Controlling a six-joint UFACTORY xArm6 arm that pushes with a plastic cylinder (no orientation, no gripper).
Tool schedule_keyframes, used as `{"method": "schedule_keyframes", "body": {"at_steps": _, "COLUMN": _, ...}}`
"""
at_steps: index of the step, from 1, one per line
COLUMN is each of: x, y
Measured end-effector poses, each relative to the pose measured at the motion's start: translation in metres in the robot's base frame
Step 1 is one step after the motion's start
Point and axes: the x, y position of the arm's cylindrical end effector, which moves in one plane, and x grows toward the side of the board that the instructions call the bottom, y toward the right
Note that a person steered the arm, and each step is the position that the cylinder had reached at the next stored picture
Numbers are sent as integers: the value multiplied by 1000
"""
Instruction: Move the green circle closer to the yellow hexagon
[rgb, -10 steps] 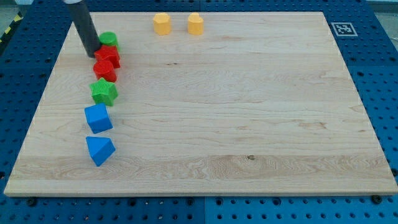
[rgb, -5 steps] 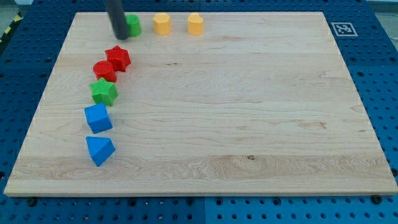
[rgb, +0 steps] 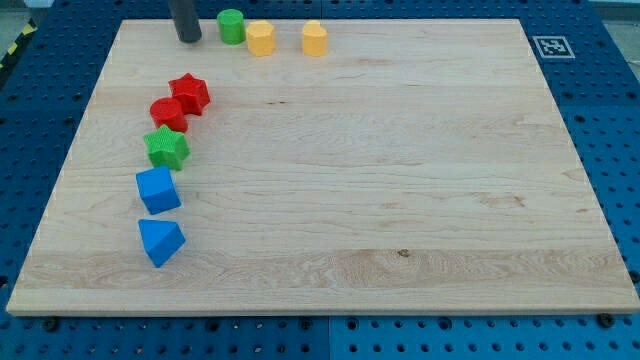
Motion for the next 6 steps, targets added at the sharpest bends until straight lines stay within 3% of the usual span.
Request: {"method": "schedule_keyframes", "body": {"at_steps": 6, "x": -14, "y": 33}}
